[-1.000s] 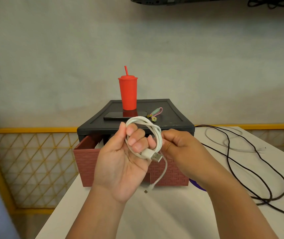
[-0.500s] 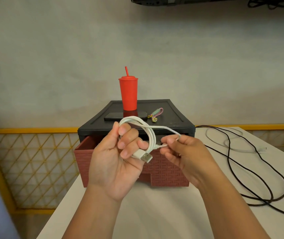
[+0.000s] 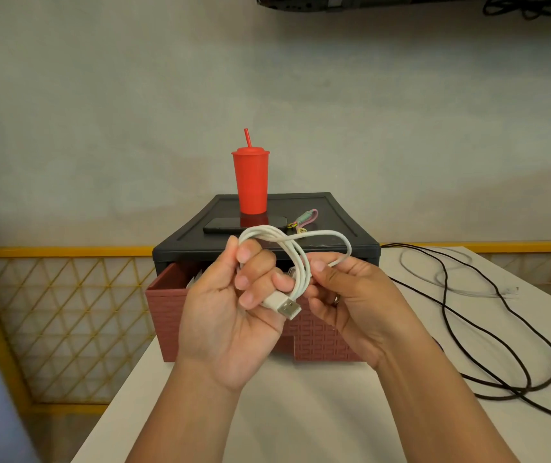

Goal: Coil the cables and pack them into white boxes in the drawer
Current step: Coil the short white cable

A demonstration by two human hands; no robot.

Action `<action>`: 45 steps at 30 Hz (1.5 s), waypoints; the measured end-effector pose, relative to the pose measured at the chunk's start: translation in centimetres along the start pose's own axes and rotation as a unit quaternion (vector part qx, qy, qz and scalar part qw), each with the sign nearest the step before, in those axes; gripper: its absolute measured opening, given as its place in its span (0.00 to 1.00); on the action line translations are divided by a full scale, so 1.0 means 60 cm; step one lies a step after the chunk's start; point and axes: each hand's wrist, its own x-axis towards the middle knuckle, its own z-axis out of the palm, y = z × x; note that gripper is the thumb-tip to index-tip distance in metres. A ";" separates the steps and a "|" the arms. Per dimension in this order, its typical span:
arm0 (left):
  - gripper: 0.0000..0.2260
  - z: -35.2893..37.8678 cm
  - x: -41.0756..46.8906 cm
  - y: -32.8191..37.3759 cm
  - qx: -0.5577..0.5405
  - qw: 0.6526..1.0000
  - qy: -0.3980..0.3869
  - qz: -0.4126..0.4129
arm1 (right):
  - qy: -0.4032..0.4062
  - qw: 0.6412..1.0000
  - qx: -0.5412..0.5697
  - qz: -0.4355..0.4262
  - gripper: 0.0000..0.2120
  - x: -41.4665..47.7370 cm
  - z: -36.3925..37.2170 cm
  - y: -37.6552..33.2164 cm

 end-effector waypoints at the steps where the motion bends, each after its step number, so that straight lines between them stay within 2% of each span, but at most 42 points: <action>1: 0.18 0.004 0.001 -0.004 0.027 0.999 0.037 0.022 | 0.006 1.000 -0.005 -0.013 0.07 0.000 0.001 0.000; 4: 0.14 0.012 0.004 -0.012 0.080 0.988 0.113 0.067 | -0.001 0.999 -0.022 -0.046 0.09 -0.002 0.001 -0.003; 9: 0.13 0.014 0.006 -0.012 0.126 0.983 0.113 0.066 | -0.046 0.998 -0.021 -0.032 0.12 -0.006 0.004 -0.008; 12: 0.16 0.021 0.007 -0.018 0.177 0.971 0.134 0.088 | -0.078 0.996 0.029 -0.009 0.12 -0.002 0.003 -0.005; 16: 0.13 0.034 0.009 -0.032 0.270 0.939 0.173 0.122 | -0.126 0.986 0.106 0.014 0.17 0.001 -0.001 -0.003; 20: 0.17 0.032 0.010 -0.046 0.395 0.887 0.181 0.156 | -0.123 0.991 0.053 -0.001 0.07 -0.005 0.012 0.002; 24: 0.16 0.030 0.010 -0.043 0.424 0.867 0.199 0.169 | -0.095 0.995 -0.003 0.032 0.11 0.001 0.009 0.010; 26: 0.14 0.030 0.010 -0.038 0.424 0.864 0.204 0.179 | -0.087 0.993 -0.067 0.034 0.12 0.000 0.007 0.011; 30: 0.14 0.028 0.008 -0.026 0.418 0.862 0.218 0.187 | -0.061 0.982 -0.181 0.002 0.09 -0.004 0.013 0.011; 34: 0.14 0.022 0.006 -0.002 0.353 0.883 0.228 0.210 | -0.046 0.965 -0.255 -0.035 0.11 -0.010 0.008 -0.001; 36: 0.15 0.018 0.004 0.014 0.294 0.904 0.224 0.213 | -0.077 0.950 -0.302 -0.031 0.11 -0.015 0.000 -0.011; 39: 0.17 0.016 -0.002 0.035 0.204 0.930 0.215 0.218 | -0.145 0.904 -0.403 0.000 0.08 -0.022 -0.015 -0.023; 45: 0.18 0.012 -0.007 0.050 0.120 0.938 0.236 0.225 | -0.242 0.837 -0.486 0.068 0.10 -0.025 -0.027 -0.029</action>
